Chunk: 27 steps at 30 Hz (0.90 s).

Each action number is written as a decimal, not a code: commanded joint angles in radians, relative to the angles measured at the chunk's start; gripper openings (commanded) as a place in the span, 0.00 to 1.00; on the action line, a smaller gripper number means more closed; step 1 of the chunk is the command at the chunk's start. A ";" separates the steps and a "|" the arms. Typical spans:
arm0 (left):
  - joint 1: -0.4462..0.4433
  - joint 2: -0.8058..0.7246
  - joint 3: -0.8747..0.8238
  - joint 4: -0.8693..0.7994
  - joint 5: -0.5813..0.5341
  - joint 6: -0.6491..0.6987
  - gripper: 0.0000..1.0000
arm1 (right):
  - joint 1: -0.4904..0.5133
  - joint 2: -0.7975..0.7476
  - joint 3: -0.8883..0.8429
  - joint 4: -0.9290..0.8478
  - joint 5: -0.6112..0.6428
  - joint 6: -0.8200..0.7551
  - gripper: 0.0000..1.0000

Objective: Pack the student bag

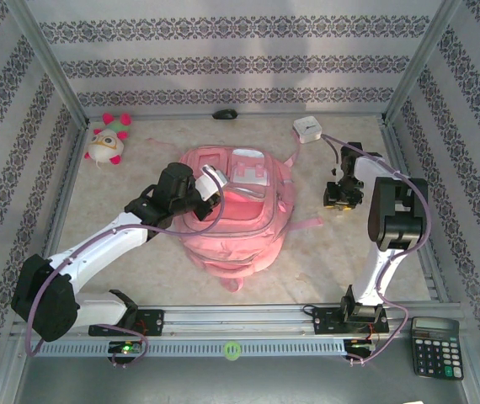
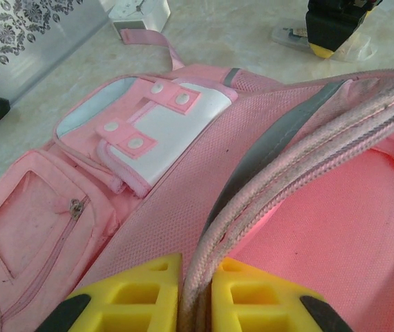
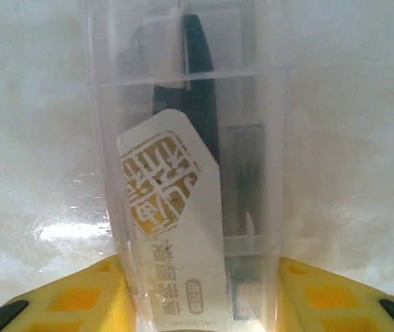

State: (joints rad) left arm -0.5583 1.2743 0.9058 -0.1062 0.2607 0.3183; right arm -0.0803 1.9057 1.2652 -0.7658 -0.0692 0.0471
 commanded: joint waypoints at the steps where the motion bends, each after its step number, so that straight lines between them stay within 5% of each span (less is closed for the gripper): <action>1: -0.002 -0.035 0.069 0.038 0.010 -0.064 0.14 | 0.021 -0.148 -0.039 -0.009 -0.031 -0.004 0.40; 9: 0.006 -0.053 0.084 -0.004 0.049 -0.159 0.14 | 0.194 -0.656 -0.187 0.101 -0.166 -0.136 0.37; 16: 0.014 -0.057 0.077 0.009 0.094 -0.190 0.14 | 0.542 -0.940 -0.345 0.284 -0.277 -0.692 0.33; 22: 0.017 -0.047 0.079 0.043 0.137 -0.234 0.13 | 0.724 -0.891 -0.362 0.316 -0.338 -0.921 0.32; 27: 0.019 -0.038 0.091 0.050 0.175 -0.245 0.13 | 0.781 -0.733 -0.285 0.265 -0.278 -0.952 0.33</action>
State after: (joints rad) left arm -0.5476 1.2675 0.9394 -0.1593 0.3672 0.1219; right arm 0.6811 1.1248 0.9333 -0.5007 -0.3588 -0.8162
